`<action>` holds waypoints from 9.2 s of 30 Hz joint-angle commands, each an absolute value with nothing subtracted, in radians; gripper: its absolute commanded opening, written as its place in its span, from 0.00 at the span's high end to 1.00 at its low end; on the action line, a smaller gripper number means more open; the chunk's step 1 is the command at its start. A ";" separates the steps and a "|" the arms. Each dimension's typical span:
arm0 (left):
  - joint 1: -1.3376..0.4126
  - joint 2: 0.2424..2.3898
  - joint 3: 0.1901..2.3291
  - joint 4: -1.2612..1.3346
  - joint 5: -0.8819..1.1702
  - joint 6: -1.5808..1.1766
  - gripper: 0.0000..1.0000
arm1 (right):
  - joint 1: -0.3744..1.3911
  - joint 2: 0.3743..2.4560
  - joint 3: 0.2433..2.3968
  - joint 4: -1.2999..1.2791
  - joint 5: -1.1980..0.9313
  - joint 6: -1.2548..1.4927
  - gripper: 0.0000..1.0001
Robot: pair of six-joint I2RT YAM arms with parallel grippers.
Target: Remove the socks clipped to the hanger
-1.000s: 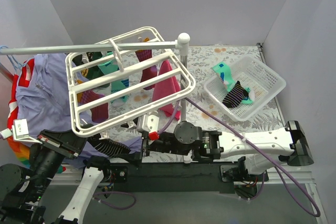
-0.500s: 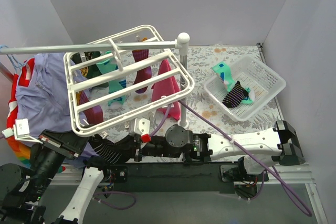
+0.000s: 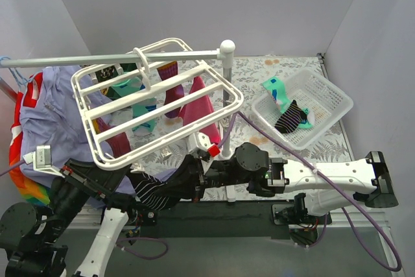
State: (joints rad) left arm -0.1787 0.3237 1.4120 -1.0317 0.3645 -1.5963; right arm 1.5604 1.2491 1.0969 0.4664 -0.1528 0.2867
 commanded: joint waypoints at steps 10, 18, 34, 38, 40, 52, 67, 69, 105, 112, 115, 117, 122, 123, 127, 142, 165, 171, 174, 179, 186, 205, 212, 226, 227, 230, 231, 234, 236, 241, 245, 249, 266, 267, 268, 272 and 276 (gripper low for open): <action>-0.178 0.230 1.307 -0.693 0.476 -1.675 0.34 | 1.511 1.200 1.091 0.436 -0.397 0.428 0.99; -0.176 0.201 1.267 -0.609 0.474 -1.684 0.37 | 1.499 1.212 1.118 0.426 -0.472 0.440 0.99; -0.178 0.196 1.220 -0.598 0.426 -1.674 0.41 | 1.497 1.209 1.108 0.423 -0.520 0.439 0.99; -0.176 0.170 1.180 -0.548 0.419 -1.697 0.40 | 1.497 1.207 1.108 0.425 -0.528 0.436 0.99; -0.178 0.167 1.174 -0.545 0.413 -1.704 0.39 | 1.497 1.210 1.108 0.423 -0.531 0.434 0.99; -0.178 0.248 1.246 -0.701 0.353 -1.681 1.00 | 1.496 1.187 1.068 0.402 -0.508 0.425 0.99; -0.178 0.267 1.259 -0.782 0.362 -1.651 1.00 | 1.151 0.823 0.718 -0.063 -0.005 0.417 0.99; -0.176 0.268 1.258 -0.782 0.365 -1.643 1.00 | 1.033 0.796 0.722 -0.145 0.066 0.391 0.99; -0.173 0.331 1.316 -0.753 0.518 -1.513 1.00 | 0.547 0.852 0.798 -0.411 0.095 0.290 0.19; -0.172 0.339 1.318 -0.758 0.522 -1.520 1.00 | 0.947 0.664 0.632 -0.145 0.044 0.408 0.18; -0.172 0.339 1.322 -0.756 0.523 -1.529 1.00 | 1.101 0.712 0.603 -0.009 0.100 0.373 0.14; -0.173 0.339 1.324 -0.759 0.520 -1.531 1.00 | 1.175 0.793 0.597 0.149 0.132 0.347 0.11; -0.170 0.337 1.327 -0.762 0.517 -1.540 1.00 | 1.308 1.117 0.708 0.371 0.092 0.227 0.02; -0.170 0.337 1.328 -0.762 0.517 -1.542 1.00 | 1.308 1.173 0.782 0.396 0.057 0.215 0.02; -0.170 0.347 1.333 -0.765 0.514 -1.549 1.00 | 1.310 1.437 1.012 0.436 0.011 0.167 0.02; -0.167 0.347 1.338 -0.770 0.503 -1.591 1.00 | 1.333 1.951 1.537 0.549 0.066 0.014 0.02; -0.163 0.333 1.312 -0.742 0.526 -1.640 1.00 | 1.379 2.143 1.847 0.532 -0.005 -0.026 0.11; -0.163 0.328 1.316 -0.747 0.534 -1.634 1.00 | 1.381 2.146 1.873 0.520 -0.043 -0.011 0.67; -0.164 0.324 1.319 -0.759 0.551 -1.617 0.96 | 1.388 2.115 1.849 0.511 -0.080 -0.009 0.83; -0.163 0.301 1.348 -0.845 0.551 -1.580 0.59 | 1.393 2.042 1.786 0.499 -0.159 -0.008 0.99; -0.163 0.282 1.544 -1.054 0.541 -1.491 0.50 | 1.401 2.002 1.770 0.480 -0.268 0.044 0.99; -0.202 0.735 2.186 -1.072 0.601 -1.157 0.29 | 1.399 1.994 1.717 0.443 -0.302 0.040 0.94; -0.207 0.839 2.168 -0.979 0.673 -1.150 0.28 | 1.388 1.987 1.675 0.445 -0.328 0.051 0.92; -0.192 0.695 1.767 -0.828 0.746 -1.336 0.32 | 1.371 1.811 1.476 0.443 -0.235 0.156 0.20; -0.192 0.693 1.764 -0.831 0.746 -1.338 0.32 | 1.371 1.784 1.416 0.445 -0.218 0.166 0.18; -0.192 0.693 1.761 -0.836 0.753 -1.339 0.33 | 1.364 1.686 1.275 0.442 -0.181 0.209 0.08; -0.192 0.695 1.759 -0.836 0.755 -1.339 0.33 | 1.361 1.663 1.240 0.443 -0.172 0.218 0.04; -0.192 0.689 1.749 -0.836 0.762 -1.342 0.33 | 1.347 1.566 1.096 0.437 -0.149 0.279 0.02; -0.192 0.683 1.736 -0.834 0.765 -1.342 0.33 | 1.341 1.482 1.011 0.428 -0.127 0.323 0.02; -0.190 0.683 1.749 -0.864 0.758 -1.333 0.33 | 1.319 1.192 0.870 0.235 0.090 0.331 0.02; -0.190 0.669 1.727 -0.868 0.750 -1.341 0.33 | 1.292 0.979 0.920 0.017 0.271 0.310 0.09; -0.192 0.661 1.710 -0.870 0.750 -1.344 0.33 | 1.244 0.845 1.014 -0.076 0.350 0.290 0.20; -0.190 0.663 1.712 -0.876 0.758 -1.359 0.35 | 1.232 0.873 1.253 -0.123 0.381 0.011 0.41; -0.190 0.661 1.710 -0.880 0.756 -1.359 0.36 | 1.229 0.874 1.259 -0.121 0.347 0.003 0.43; -0.192 0.663 1.712 -0.881 0.758 -1.359 0.37 | 1.230 0.873 1.265 -0.114 0.331 0.003 0.44; -0.190 0.661 1.712 -0.890 0.761 -1.361 0.41 | 1.230 0.867 1.272 -0.087 0.319 -0.044 0.48; -0.190 0.658 1.704 -0.899 0.769 -1.359 0.43 | 1.230 0.893 1.295 -0.069 0.296 -0.083 0.52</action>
State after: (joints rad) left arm -0.1974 0.6571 1.7149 -0.8616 0.7460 -1.3586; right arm 1.2316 0.8810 1.2385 -0.1402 0.3294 -0.0174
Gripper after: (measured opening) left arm 0.580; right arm 0.493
